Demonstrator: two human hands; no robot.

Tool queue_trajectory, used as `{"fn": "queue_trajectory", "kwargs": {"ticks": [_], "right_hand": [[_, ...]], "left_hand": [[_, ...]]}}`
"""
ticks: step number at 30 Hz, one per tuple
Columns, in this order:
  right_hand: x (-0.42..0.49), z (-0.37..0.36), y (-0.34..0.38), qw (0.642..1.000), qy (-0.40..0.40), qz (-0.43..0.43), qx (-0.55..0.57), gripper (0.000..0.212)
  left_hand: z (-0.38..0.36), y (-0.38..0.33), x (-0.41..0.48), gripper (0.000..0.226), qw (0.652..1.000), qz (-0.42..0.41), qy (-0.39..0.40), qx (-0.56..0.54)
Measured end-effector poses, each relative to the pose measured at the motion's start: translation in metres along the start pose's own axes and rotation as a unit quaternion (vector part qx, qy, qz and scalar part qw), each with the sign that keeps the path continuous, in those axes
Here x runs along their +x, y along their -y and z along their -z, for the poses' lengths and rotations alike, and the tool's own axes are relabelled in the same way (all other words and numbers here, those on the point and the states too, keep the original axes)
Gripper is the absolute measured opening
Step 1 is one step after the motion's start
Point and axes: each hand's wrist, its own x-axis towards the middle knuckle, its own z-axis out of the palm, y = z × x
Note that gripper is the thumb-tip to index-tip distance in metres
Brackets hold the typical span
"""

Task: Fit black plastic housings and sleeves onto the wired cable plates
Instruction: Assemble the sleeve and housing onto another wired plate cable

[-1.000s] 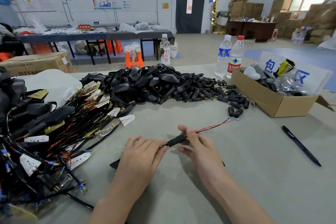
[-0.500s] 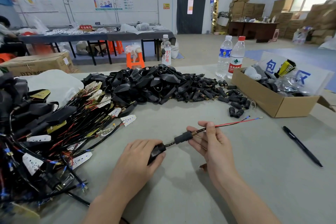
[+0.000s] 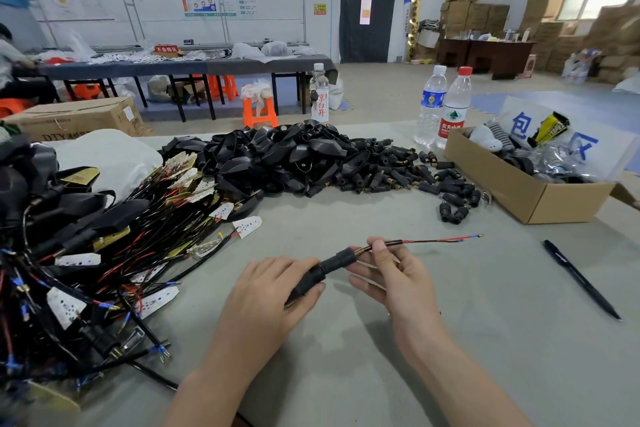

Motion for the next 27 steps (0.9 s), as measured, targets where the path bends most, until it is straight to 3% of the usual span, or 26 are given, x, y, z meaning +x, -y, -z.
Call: {"fn": "queue_trajectory", "kwargs": {"ticks": [5, 8, 12, 18, 27], "right_hand": [[-0.001, -0.003, -0.004, 0.996, 0.061, -0.014, 0.064, 0.017], [-0.002, -0.003, -0.003, 0.994, 0.103, -0.008, 0.047, 0.026], [-0.004, -0.004, -0.002, 0.998, 0.055, 0.012, -0.022, 0.015], [-0.005, -0.006, -0.001, 0.998, 0.002, 0.003, -0.061, 0.022], [-0.012, -0.013, -0.005, 0.998, 0.008, 0.004, -0.063, 0.030]], "left_hand": [[0.002, 0.000, 0.001, 0.024, 1.000, -0.009, -0.024, 0.002], [0.003, 0.002, 0.000, 0.024, 0.999, -0.004, -0.028, 0.019], [0.000, 0.003, -0.001, 0.021, 0.998, -0.021, -0.045, 0.035], [0.000, 0.002, 0.000, 0.024, 0.998, -0.047, -0.038, 0.028], [-0.003, 0.002, 0.001, 0.027, 0.995, -0.075, -0.027, 0.057]]}}
